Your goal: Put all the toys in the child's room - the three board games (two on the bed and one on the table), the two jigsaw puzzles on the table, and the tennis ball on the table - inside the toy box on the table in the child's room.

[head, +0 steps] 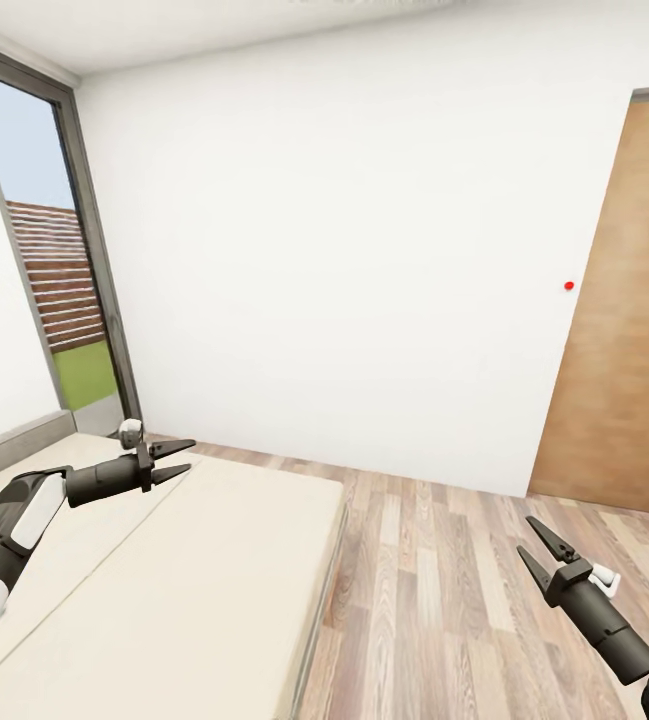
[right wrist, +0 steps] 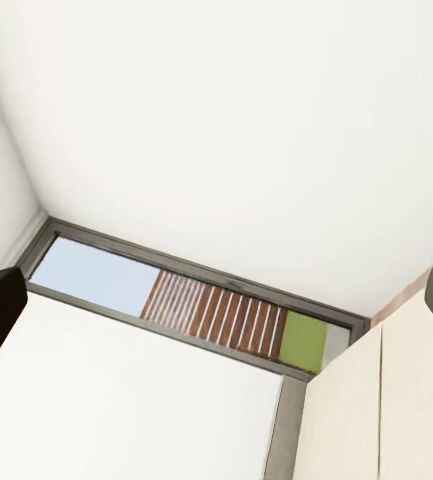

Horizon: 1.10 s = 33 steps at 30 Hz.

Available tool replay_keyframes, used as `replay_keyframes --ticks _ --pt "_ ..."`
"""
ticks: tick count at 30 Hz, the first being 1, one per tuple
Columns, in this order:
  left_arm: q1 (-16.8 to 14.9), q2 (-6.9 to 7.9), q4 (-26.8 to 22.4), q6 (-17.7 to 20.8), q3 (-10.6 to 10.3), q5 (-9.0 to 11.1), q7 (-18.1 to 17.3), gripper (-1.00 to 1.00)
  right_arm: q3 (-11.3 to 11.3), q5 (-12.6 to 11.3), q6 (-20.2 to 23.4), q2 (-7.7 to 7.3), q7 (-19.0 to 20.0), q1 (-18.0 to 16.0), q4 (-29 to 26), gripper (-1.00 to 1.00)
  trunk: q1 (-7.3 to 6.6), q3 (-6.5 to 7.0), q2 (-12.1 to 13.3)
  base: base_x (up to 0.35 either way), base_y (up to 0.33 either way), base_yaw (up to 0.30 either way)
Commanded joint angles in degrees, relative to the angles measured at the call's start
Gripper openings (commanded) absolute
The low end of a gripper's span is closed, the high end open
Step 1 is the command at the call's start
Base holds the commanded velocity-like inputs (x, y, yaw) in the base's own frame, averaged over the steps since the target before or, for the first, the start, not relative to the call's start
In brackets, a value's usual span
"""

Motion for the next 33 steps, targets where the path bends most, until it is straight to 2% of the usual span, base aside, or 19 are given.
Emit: replay_keyframes --ticks 1,9,20,33 --pt "0.0 0.00 0.0 0.2 0.0 -0.1 -0.2 1.00 -0.1 -0.1 0.3 0.01 0.1 0.0 0.0 1.00 0.02 -0.03 0.0 -0.021 0.064 -0.001" --pt "0.0 0.00 0.0 0.2 0.0 -0.1 -0.2 1.00 -0.1 -0.1 0.3 0.01 -0.1 -0.1 0.1 1.00 0.02 0.05 0.0 -0.031 0.175 -0.089" --pt "0.0 0.00 0.0 0.2 0.0 0.0 -0.2 1.00 -0.1 -0.1 0.3 0.04 -0.2 -0.1 0.1 1.00 0.02 0.43 0.0 -0.007 0.069 -0.240" --pt "0.0 0.00 0.0 0.2 0.0 0.0 -0.2 1.00 -0.1 -0.1 0.3 0.03 -0.2 0.0 0.1 1.00 0.02 0.96 0.0 -0.068 0.184 -0.257"
